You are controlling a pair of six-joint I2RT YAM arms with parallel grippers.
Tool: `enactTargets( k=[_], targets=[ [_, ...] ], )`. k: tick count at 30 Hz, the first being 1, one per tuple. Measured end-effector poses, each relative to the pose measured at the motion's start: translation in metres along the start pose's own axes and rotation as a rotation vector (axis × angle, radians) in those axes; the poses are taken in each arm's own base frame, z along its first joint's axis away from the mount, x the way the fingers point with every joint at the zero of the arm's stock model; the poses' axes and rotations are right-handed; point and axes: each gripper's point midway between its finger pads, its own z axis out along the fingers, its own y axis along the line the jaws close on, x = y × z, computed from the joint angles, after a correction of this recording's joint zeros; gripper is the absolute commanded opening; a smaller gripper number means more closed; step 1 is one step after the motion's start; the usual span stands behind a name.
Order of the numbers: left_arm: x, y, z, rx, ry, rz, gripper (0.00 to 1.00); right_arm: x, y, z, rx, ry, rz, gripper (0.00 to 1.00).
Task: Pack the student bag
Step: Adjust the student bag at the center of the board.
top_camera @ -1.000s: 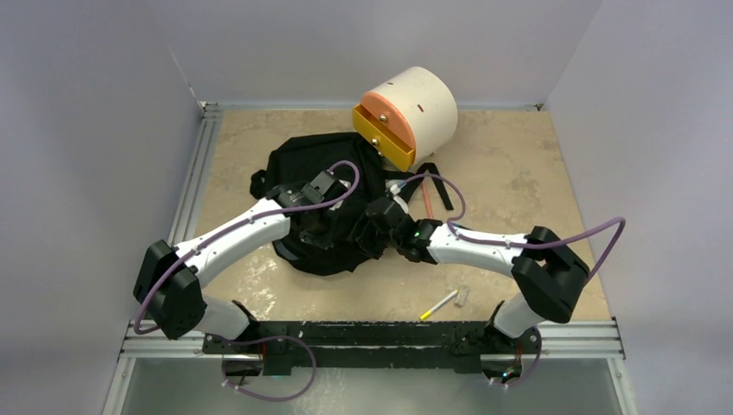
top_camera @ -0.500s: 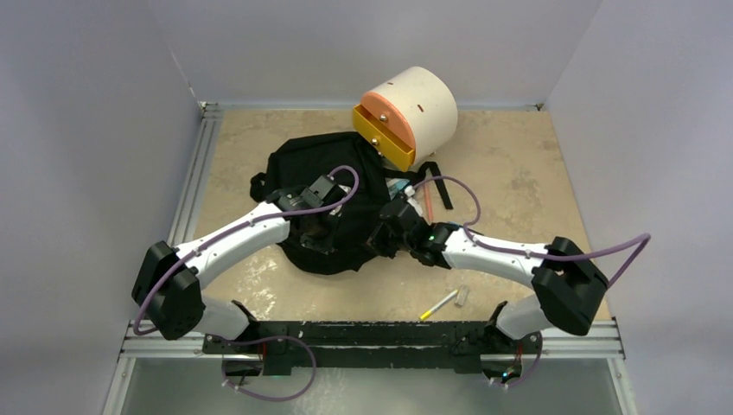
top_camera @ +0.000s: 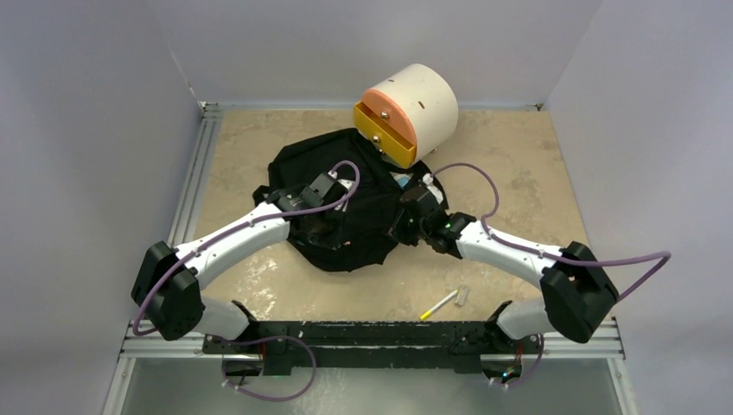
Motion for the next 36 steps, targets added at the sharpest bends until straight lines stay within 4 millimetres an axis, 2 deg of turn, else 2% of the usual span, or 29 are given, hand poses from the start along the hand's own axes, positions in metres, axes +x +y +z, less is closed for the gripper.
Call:
enactTargets(
  k=[6, 10, 18, 24, 26, 29, 33, 36],
  targets=[
    [-0.007, -0.006, 0.001, 0.021, -0.027, -0.005, 0.00, -0.021, -0.014, 0.008, 0.050, -0.020, -0.067, 0.00],
    [0.010, 0.011, -0.007, -0.047, 0.032, -0.013, 0.00, -0.041, -0.037, 0.011, 0.131, -0.077, -0.104, 0.00],
    [0.023, 0.023, -0.015, -0.101, 0.071, -0.025, 0.00, -0.081, -0.072, 0.013, 0.236, -0.149, -0.144, 0.00],
    [0.022, 0.029, -0.010, -0.133, 0.075, -0.023, 0.00, -0.098, -0.078, 0.012, 0.260, -0.151, -0.232, 0.00],
    [0.021, 0.033, -0.005, -0.152, 0.079, -0.025, 0.00, -0.098, -0.076, 0.010, 0.246, -0.140, -0.262, 0.08],
    [0.019, 0.037, -0.001, -0.171, 0.083, -0.022, 0.00, -0.098, -0.070, 0.005, 0.210, -0.133, -0.284, 0.30],
    [0.006, 0.033, -0.003, -0.145, 0.029, -0.012, 0.00, -0.102, -0.056, -0.012, 0.135, -0.165, -0.286, 0.51],
    [-0.008, 0.027, -0.009, -0.108, -0.037, -0.005, 0.10, -0.107, -0.041, -0.029, 0.074, -0.200, -0.260, 0.61]
  ],
)
